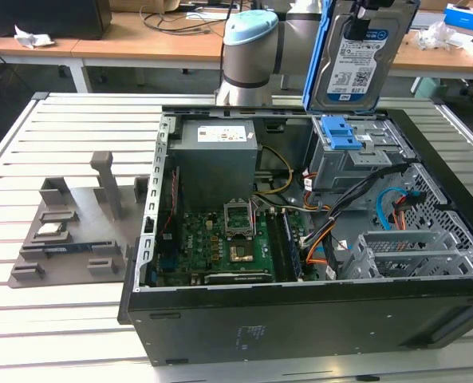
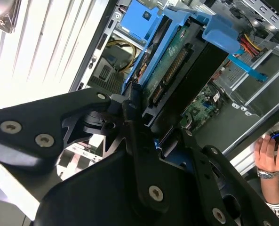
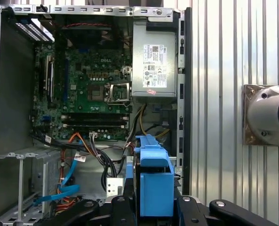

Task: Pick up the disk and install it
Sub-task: 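Pick up the disk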

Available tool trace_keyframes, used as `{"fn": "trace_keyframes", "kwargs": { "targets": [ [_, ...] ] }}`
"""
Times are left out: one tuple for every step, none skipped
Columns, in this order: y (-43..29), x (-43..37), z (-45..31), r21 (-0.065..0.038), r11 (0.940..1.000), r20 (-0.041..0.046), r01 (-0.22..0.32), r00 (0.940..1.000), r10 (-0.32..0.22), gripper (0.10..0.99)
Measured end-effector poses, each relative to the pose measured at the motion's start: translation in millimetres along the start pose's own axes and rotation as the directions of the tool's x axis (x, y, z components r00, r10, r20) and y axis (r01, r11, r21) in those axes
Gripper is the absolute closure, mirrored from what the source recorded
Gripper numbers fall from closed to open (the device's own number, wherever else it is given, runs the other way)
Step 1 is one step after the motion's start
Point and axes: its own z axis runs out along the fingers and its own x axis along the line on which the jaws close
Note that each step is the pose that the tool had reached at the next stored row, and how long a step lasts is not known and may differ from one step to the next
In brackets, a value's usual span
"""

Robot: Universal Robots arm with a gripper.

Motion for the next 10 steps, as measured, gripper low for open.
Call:
{"fn": "trace_keyframes", "kwargs": {
  "targets": [
    [0.0, 1.0, 0.1, 0.0, 1.0, -0.0003, 0.0, 1.0, 0.0, 0.722],
    [0.0, 2.9, 0.1, 0.0, 1.0, -0.0011, 0.0, 1.0, 0.0, 0.722],
    [0.0, 3.9, 0.2, 0.0, 1.0, -0.0015, 0.0, 1.0, 0.0, 0.722],
    [0.1, 4.8, 0.2, 0.0, 1.0, -0.0019, 0.0, 1.0, 0.0, 0.722],
    [0.1, 5.4, 0.2, 0.0, 1.0, -0.0021, 0.0, 1.0, 0.0, 0.722],
    [0.1, 5.9, 0.2, 0.0, 1.0, -0.0023, 0.0, 1.0, 0.0, 0.722],
    [0.1, 7.4, 0.3, 0.0, 1.0, -0.0029, 0.0, 1.0, 0.0, 0.722],
    [0.1, 8.8, 0.3, 0.0, 1.0, -0.0035, 0.0, 1.0, 0.0, 0.722],
    [0.1, 10.6, 0.3, 0.0, 1.0, -0.0041, 0.0, 1.0, 0.0, 0.722],
    [0.2, 11.6, 0.4, 0.0, 1.0, -0.0045, 0.0, 1.0, 0.0, 0.722]
  ]
}}
